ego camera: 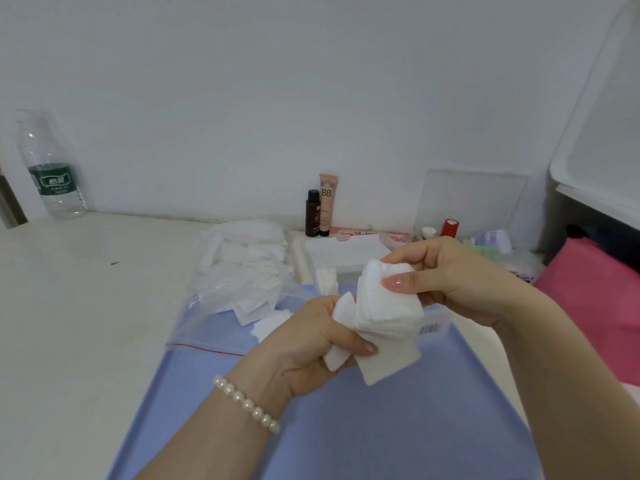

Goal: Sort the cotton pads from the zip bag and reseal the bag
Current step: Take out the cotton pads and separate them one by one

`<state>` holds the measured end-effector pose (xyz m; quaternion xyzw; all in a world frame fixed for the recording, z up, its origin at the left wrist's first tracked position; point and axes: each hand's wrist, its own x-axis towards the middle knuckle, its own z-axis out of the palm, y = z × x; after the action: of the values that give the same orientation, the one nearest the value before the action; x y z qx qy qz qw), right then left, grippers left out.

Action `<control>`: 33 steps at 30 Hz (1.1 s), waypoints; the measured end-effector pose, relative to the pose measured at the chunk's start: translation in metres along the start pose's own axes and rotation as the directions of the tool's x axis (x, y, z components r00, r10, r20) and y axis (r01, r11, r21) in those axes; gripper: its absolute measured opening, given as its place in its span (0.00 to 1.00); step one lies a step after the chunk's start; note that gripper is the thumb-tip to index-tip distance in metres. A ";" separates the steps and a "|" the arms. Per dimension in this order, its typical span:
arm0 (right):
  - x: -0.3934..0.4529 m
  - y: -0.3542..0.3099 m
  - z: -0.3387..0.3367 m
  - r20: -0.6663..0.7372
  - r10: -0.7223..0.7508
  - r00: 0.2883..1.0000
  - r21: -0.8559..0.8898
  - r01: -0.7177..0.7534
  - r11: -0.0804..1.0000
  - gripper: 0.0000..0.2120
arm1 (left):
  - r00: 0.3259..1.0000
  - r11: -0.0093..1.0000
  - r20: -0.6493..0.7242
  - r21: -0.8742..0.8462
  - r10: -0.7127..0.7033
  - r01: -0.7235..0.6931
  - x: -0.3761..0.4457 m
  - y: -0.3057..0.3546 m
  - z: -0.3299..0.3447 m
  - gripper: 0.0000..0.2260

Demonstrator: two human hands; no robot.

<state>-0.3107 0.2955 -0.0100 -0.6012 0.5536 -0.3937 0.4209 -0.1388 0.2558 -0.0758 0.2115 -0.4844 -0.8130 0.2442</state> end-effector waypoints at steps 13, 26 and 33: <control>0.004 0.004 0.005 -0.050 -0.033 0.998 -0.219 0.022 0.975 0.08 | 0.998 0.999 -0.047 -0.035 0.032 -0.034 -0.001 0.005 -0.001 0.22; 0.005 0.007 -0.005 0.043 -0.021 0.999 0.425 0.001 0.905 0.26 | 0.905 0.920 -0.363 -0.232 0.220 -0.316 0.003 0.008 0.001 0.13; 0.005 0.001 0.004 -0.028 0.019 0.999 0.277 -0.010 0.961 0.13 | 0.929 0.922 -0.292 -0.241 0.228 -0.302 0.004 0.007 0.001 0.15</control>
<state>-0.3068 0.2903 -0.0128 -0.5264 0.5037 -0.4732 0.4953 -0.1413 0.2507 -0.0698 0.2104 -0.3519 -0.7982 0.4413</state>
